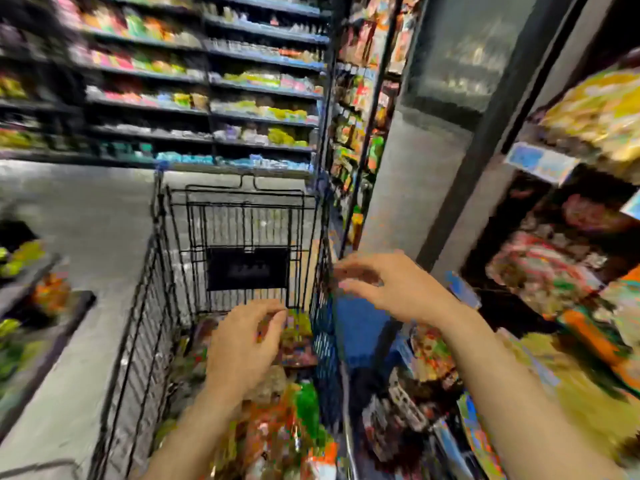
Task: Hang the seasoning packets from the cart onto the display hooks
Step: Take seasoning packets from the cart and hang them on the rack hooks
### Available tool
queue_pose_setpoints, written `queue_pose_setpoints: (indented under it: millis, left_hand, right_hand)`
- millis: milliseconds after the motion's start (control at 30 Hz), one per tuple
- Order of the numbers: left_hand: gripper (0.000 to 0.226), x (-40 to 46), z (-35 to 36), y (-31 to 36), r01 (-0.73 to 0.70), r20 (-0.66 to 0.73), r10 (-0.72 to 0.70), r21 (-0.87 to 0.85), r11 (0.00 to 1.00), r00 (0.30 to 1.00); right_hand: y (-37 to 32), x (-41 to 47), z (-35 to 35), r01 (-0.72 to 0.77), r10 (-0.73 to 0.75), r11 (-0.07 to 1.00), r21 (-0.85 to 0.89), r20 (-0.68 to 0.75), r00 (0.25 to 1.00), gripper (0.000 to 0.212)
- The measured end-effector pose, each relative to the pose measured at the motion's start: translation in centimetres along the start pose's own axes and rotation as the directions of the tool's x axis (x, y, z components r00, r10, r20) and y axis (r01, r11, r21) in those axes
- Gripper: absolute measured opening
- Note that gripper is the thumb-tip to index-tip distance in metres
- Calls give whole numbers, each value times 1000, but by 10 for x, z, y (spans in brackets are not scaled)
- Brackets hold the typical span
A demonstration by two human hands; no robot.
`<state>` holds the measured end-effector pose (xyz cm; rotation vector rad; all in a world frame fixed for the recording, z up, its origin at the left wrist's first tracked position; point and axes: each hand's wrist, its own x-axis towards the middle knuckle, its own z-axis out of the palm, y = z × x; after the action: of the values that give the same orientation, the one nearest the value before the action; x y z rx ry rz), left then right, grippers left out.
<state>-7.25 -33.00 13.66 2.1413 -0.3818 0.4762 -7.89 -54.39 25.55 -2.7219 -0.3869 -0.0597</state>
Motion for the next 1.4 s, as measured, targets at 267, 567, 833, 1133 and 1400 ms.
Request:
queue_pose_setpoints:
  millis: [267, 567, 833, 1133, 1400]
  left_hand:
    - [60, -120, -58, -156, 135, 107, -278, 678, 723, 955]
    - [76, -178, -71, -227, 169, 251, -492, 733, 659, 834]
    - [80, -179, -71, -221, 181, 246, -463, 692, 699, 851]
    - [78, -187, -67, -225, 188, 216, -433, 673, 716, 875]
    - [70, -184, -66, -225, 196, 209, -396, 612, 766, 894]
  right_hand:
    - [1, 8, 162, -103, 9, 970, 222, 390, 921, 33]
    - [20, -24, 274, -238, 224, 969, -66, 638, 736, 49]
    - [45, -62, 337, -105, 216, 925, -366, 278, 936, 34]
    - [46, 12, 333, -306, 531, 806, -507, 392, 751, 48]
    - [15, -8, 306, -413, 459, 883, -223, 232, 857, 34]
